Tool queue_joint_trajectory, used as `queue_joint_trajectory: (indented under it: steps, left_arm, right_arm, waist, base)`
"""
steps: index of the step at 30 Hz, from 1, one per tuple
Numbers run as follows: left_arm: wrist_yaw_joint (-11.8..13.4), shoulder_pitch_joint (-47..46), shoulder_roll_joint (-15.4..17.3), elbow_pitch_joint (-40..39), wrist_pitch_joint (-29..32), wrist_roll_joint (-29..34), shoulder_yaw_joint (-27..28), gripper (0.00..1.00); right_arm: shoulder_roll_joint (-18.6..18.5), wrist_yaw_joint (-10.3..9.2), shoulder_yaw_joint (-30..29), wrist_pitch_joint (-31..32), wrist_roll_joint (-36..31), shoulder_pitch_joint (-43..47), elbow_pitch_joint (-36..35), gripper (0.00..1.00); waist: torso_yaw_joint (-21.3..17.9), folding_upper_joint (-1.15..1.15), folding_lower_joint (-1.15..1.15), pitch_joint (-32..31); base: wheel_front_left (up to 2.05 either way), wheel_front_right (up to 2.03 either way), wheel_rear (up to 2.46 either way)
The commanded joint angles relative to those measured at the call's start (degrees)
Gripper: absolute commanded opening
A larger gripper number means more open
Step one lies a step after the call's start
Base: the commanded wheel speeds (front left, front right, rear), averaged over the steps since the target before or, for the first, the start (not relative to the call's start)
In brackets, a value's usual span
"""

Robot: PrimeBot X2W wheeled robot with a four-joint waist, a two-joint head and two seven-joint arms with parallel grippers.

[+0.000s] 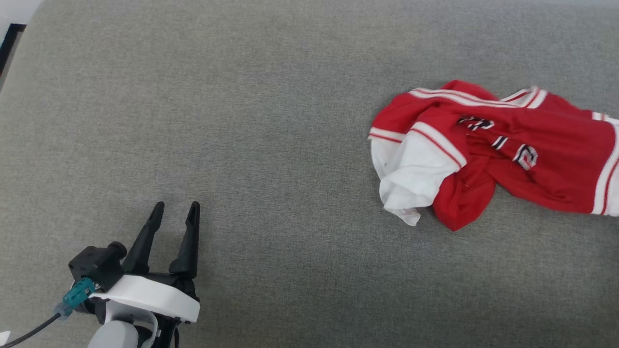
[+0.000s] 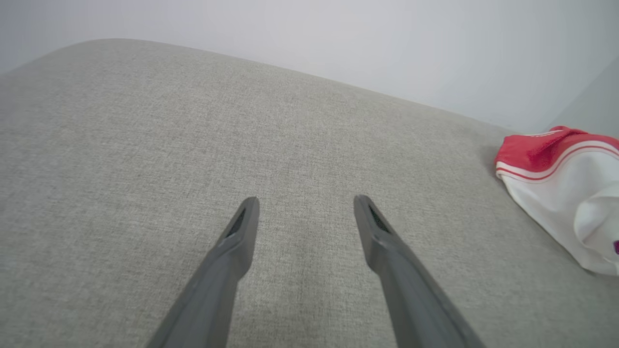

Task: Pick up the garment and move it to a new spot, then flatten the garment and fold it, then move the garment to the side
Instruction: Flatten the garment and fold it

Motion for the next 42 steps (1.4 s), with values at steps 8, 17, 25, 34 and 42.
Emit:
queue_joint_trajectory:
  steps: [8, 17, 25, 34, 42]
  left_arm:
    - [0.1, -2.0, 2.4, 0.0, -0.3, -1.4, -2.2, 1.00]
    - [0.1, -12.4, 15.3, -1.7, -0.3, -8.4, -16.8, 1.00]
    - [0.1, -31.8, 29.9, -6.2, 16.6, -36.3, -39.4, 1.00]
    - [0.1, -43.0, 36.5, -4.9, 38.5, -55.1, -44.3, 1.00]
    - [0.1, -45.6, 37.0, -4.5, 44.8, -59.3, -45.0, 1.00]
  right_arm:
    - [5.4, -0.05, -4.6, -3.9, -5.0, 0.9, -3.0, 1.00]
    - [11.2, -0.04, -5.4, -17.2, -8.2, 2.4, -10.1, 1.00]
    - [21.1, -0.04, 0.4, -25.5, -8.4, 4.8, -18.1, 1.00]
    - [24.6, -0.04, 3.8, -29.2, -7.6, 6.3, -19.2, 1.00]
    - [25.1, -0.04, 5.5, -33.1, -4.9, 6.9, -16.1, 1.00]
  waist:
    - [-1.2, 0.00, 0.00, 0.3]
    - [-4.9, 0.00, 0.00, -0.8]
    - [-13.5, 0.00, 0.00, 2.7]
    - [-20.1, 0.00, 0.00, 7.4]
    - [-24.0, 0.00, 0.00, 9.1]
  base:
    - [0.00, 0.00, 0.00]
    - [0.00, 0.00, 0.00]
    - [0.00, 0.00, 0.00]
    - [0.00, 0.00, 0.00]
    - [0.00, 0.00, 0.00]
